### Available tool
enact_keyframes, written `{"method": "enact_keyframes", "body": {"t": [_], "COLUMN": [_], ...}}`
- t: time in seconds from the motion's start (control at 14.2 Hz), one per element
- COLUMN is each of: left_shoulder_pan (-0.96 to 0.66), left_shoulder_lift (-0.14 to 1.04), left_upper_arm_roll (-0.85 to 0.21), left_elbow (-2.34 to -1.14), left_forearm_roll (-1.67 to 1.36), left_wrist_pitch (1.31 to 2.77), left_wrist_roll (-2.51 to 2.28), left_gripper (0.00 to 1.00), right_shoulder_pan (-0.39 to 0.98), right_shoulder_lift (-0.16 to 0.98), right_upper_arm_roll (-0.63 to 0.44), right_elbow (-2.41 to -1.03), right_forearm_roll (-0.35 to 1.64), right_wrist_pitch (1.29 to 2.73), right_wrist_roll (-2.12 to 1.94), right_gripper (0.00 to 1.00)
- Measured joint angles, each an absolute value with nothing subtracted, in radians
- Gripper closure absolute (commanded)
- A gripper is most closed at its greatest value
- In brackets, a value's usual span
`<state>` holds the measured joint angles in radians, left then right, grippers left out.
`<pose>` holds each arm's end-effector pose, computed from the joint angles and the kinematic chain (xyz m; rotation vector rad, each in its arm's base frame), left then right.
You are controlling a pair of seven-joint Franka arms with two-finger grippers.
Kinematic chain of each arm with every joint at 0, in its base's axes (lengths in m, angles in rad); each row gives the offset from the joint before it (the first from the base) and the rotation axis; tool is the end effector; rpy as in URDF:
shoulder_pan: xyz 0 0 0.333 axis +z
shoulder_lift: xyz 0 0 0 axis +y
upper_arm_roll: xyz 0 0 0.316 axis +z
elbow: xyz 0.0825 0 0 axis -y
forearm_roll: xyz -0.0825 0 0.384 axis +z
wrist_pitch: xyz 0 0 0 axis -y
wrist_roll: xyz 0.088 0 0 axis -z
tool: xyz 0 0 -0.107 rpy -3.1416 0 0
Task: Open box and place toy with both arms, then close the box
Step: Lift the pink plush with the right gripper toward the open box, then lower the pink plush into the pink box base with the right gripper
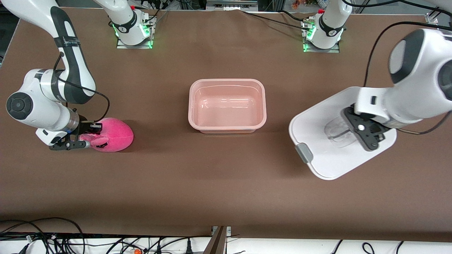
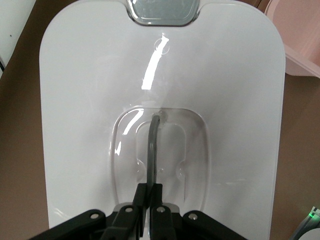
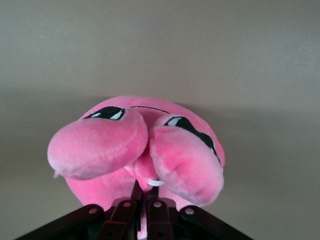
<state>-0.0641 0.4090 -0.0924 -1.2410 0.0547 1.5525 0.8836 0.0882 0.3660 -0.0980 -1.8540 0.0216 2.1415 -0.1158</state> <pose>0.6621 -0.0861 0.5278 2.7111 -1.5449 -0.1498 0.6252 -0.0016 0.3195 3.1227 0.1543 -0.1213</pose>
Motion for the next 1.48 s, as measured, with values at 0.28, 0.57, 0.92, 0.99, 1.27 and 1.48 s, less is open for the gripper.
{"method": "enact_keyframes", "body": {"t": [0.28, 0.57, 0.92, 0.99, 1.27, 1.48], "left_shoulder_pan": [0.001, 0.046, 0.052, 0.052, 0.053, 0.054], "left_shoulder_lift": [0.409, 0.409, 0.410, 0.410, 0.410, 0.410], "left_upper_arm_roll": [-0.095, -0.097, -0.100, -0.101, -0.104, -0.104], "left_elbow": [-1.241, -1.243, -1.248, -1.248, -1.248, -1.249], "left_forearm_roll": [0.055, 0.055, 0.055, 0.055, 0.055, 0.055], "left_wrist_pitch": [1.523, 1.517, 1.516, 1.516, 1.516, 1.516], "left_wrist_roll": [0.903, 0.939, 0.953, 0.953, 0.958, 0.961], "left_gripper": [1.00, 1.00, 1.00, 1.00, 1.00, 1.00], "right_shoulder_pan": [0.095, 0.098, 0.178, 0.218, 0.429, 0.574], "right_shoulder_lift": [0.340, 0.290, 0.265, 0.265, 0.265, 0.267], "right_upper_arm_roll": [-0.076, -0.013, 0.099, 0.102, 0.108, 0.109], "right_elbow": [-1.814, -1.662, -1.523, -1.514, -1.453, -1.448], "right_forearm_roll": [0.021, 0.021, 0.018, 0.007, -0.085, -0.165], "right_wrist_pitch": [2.110, 1.855, 1.628, 1.611, 1.538, 1.531], "right_wrist_roll": [-0.130, -0.180, -0.183, -0.184, -0.187, -0.187], "right_gripper": [1.00, 1.00, 1.00, 1.00, 1.00, 1.00]}}
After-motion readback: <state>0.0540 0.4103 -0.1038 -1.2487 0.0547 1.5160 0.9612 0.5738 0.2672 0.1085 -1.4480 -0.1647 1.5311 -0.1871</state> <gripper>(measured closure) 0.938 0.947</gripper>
